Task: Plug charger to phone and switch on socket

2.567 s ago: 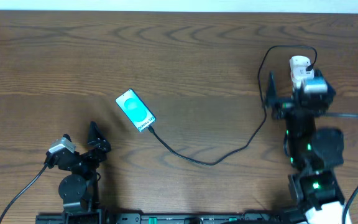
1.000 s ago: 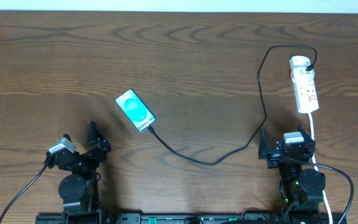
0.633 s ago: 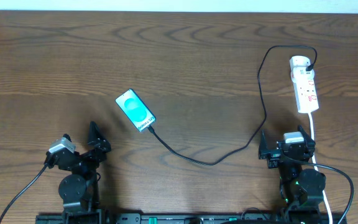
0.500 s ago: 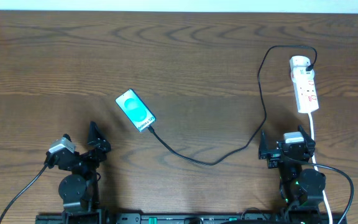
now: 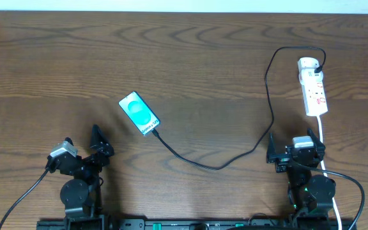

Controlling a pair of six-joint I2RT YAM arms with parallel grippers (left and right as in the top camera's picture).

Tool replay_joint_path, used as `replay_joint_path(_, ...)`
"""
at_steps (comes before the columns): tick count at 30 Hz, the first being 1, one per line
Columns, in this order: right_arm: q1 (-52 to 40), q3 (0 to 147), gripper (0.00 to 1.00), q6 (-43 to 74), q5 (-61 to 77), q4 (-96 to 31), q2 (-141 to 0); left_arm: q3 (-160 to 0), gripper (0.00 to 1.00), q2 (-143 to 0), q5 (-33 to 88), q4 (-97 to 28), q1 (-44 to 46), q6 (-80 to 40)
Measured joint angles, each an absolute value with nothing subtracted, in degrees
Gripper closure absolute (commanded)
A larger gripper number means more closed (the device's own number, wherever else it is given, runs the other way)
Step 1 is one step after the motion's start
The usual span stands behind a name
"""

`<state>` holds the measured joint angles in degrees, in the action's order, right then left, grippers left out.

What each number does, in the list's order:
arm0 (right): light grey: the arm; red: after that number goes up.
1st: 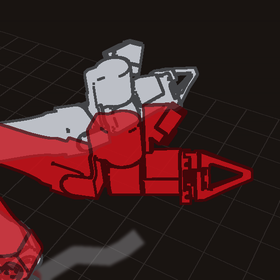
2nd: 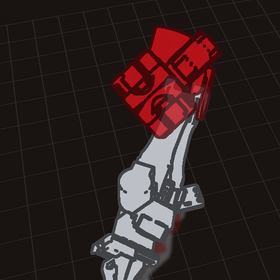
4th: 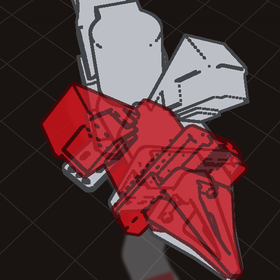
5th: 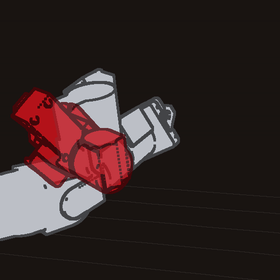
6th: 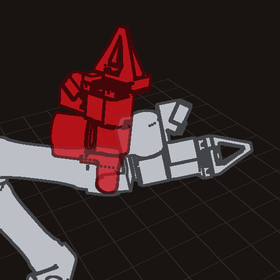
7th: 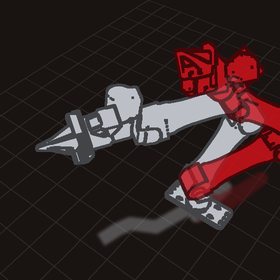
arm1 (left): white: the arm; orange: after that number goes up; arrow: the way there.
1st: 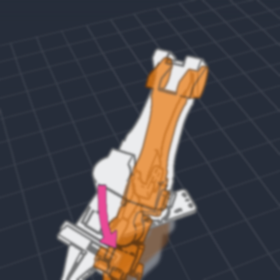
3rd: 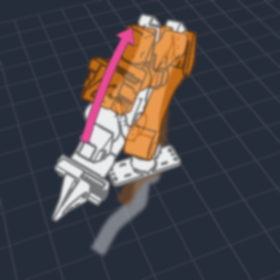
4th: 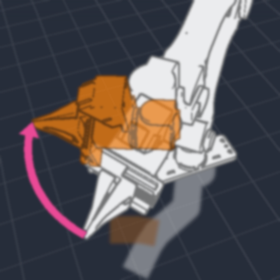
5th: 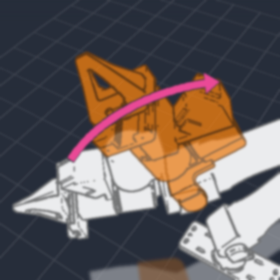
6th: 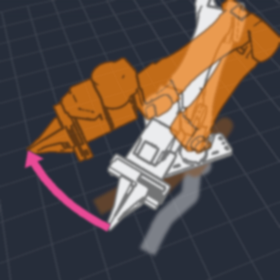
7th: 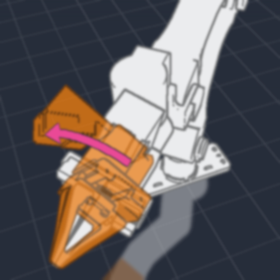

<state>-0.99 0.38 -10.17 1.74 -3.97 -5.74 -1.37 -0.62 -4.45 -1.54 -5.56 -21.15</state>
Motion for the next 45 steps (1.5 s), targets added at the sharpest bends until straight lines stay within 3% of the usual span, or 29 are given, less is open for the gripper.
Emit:
replay_joint_path(10, 10.4, 0.4, 0.01, -10.2, 1.6, -4.0, -5.3, -1.4, 0.09, -0.6, -4.4, -1.5, -5.6, -21.1)
replay_joint_path(17, 11.9, 0.4, 0.01, -10.2, 1.6, -3.4, -1.2, -1.4, 0.09, -0.6, -4.4, -1.5, -5.6, -21.1)
replay_joint_path(31, 11.7, 0.4, 0.01, -10.2, 1.6, -3.8, -0.7, -1.4, 0.09, -0.6, -4.4, -1.5, -5.6, -21.1)
replay_joint_path(39, 3.4, 0.4, 0.01, -10.2, 1.7, -3.8, -0.7, -1.4, 0.09, -0.6, -4.4, -1.5, -1.0, -21.1)
replay_joint_path(45, 2.4, 0.4, 0.01, -10.2, 1.7, -3.8, -0.7, -1.4, 0.09, -0.6, -4.4, -1.5, -0.6, -21.1)
